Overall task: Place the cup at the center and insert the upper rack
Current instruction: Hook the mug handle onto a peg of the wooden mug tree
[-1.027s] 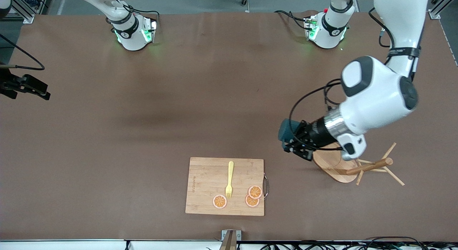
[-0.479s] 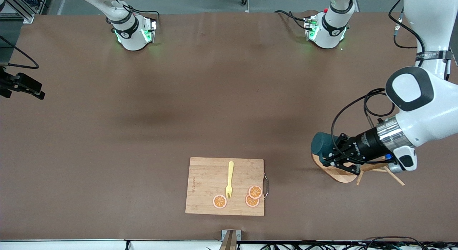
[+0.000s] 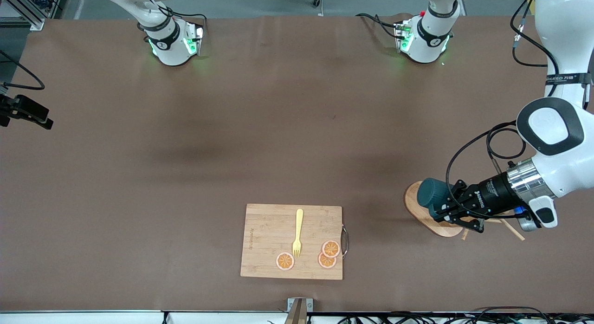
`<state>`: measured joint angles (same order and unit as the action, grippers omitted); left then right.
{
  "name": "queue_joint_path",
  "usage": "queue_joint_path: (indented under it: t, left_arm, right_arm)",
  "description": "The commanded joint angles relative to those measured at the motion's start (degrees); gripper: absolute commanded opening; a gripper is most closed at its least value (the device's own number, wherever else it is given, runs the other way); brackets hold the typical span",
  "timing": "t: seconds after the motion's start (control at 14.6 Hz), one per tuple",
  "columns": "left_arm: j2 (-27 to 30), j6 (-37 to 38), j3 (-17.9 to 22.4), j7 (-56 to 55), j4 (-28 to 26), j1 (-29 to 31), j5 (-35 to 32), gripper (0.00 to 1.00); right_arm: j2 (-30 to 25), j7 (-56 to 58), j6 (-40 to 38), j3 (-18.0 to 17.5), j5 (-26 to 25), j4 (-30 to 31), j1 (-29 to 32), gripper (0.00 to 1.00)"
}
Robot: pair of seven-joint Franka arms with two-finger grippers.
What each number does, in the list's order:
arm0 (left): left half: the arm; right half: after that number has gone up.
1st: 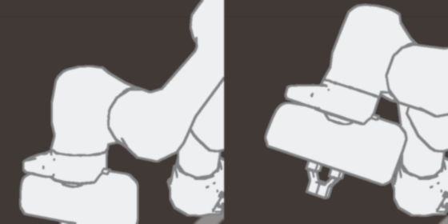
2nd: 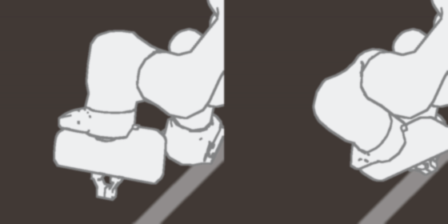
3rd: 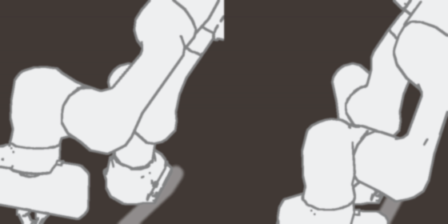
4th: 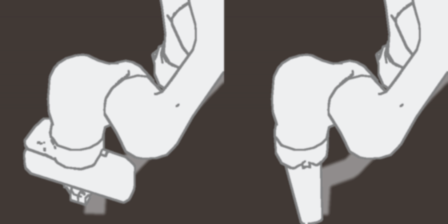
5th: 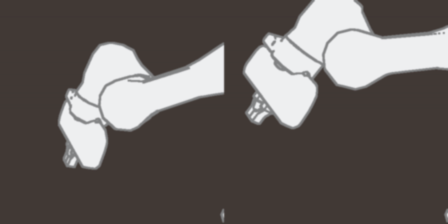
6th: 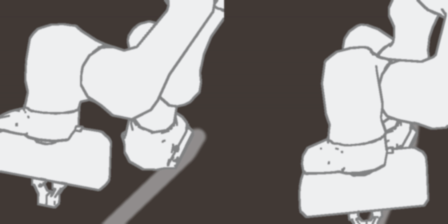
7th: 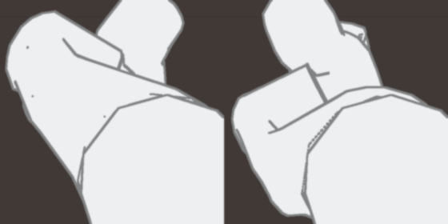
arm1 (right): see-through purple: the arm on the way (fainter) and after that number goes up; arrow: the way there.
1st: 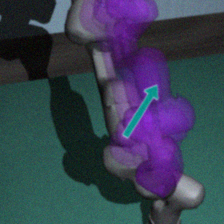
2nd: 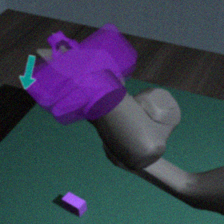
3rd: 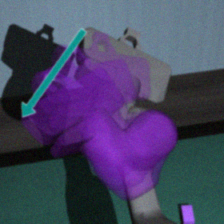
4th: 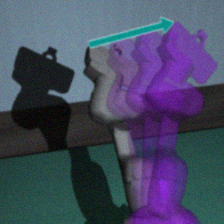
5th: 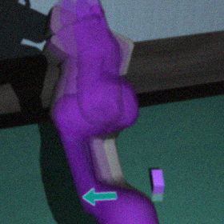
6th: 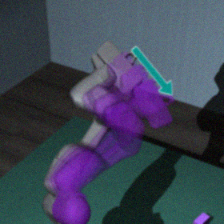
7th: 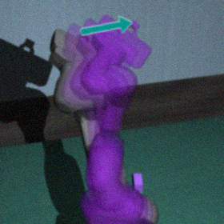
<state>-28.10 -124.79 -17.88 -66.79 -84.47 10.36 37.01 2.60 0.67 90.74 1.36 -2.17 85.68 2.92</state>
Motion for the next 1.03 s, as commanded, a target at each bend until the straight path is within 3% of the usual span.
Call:
queue_joint_path:
  t: [0.0,0.27,0.62,0.96]
  left_arm:
    - [-0.37,-0.46,-0.23,2.36,-0.08,0.62,1.31,0.00]
    - [-0.81,-0.46,-0.05,4.47,-0.08,1.94,1.05,0.00]
    - [-1.69,-0.46,-0.05,6.06,0.01,2.65,0.87,0.00]
    - [-2.83,-0.46,0.04,6.15,0.18,4.14,0.52,0.01]
  right_arm:
    - [-0.84,0.29,1.11,-0.49,0.85,0.37,-0.19,1.00]
    - [-0.84,0.30,0.93,-0.57,0.68,0.19,-1.07,1.00]
    - [-0.93,0.29,1.02,3.90,0.24,0.19,-5.90,1.00]
    - [-1.10,0.21,0.40,3.82,0.77,0.63,-5.20,1.00]
